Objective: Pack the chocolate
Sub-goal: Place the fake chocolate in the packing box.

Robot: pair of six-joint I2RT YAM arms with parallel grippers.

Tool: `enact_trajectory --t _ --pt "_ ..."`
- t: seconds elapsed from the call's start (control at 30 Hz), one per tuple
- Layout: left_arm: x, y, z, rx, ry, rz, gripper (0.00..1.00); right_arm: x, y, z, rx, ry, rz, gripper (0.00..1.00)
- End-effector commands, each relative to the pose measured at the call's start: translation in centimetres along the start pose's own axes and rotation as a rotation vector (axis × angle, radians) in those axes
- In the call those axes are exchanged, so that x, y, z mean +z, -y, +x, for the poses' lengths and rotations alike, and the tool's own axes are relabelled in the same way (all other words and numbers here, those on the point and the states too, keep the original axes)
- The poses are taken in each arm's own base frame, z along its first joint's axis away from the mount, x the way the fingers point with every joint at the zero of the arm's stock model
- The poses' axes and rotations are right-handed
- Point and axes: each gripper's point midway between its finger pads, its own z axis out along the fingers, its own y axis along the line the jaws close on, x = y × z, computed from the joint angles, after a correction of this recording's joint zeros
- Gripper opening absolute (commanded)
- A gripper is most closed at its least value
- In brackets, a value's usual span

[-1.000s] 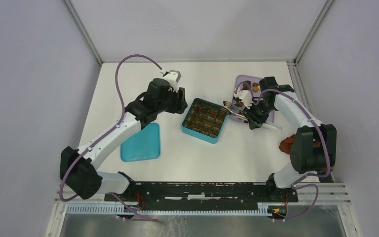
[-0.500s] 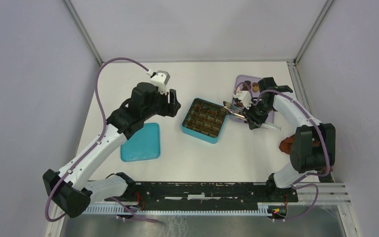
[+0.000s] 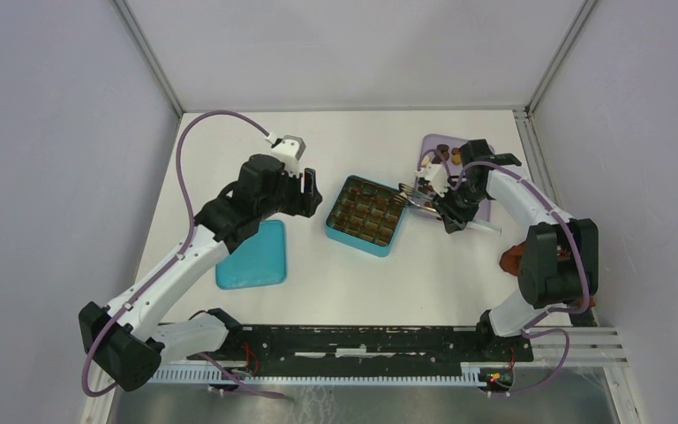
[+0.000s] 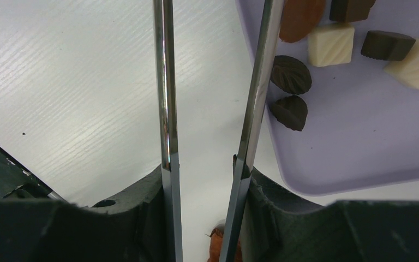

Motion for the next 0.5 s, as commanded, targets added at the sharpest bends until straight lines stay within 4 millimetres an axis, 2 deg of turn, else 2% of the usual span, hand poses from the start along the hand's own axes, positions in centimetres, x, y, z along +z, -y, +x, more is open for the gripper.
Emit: enact_trajectory --t 0.0,0.27,0.47 --pt "-0.7 0.2 -1.0 0.000 0.048 0.016 0.71 0.0 0.5 -0.7 -0.006 0.018 0.025 0.44" --pt "-0.9 0.8 -1.1 -0.011 0.056 0.052 0.71 -0.5 0.4 -1.5 -0.008 0.041 0.013 0.51" --pt "-1.3 1.7 -1.5 -0.030 0.080 0.099 0.72 -1.5 0.1 -2.9 -0.012 0.097 -0.005 0.48"
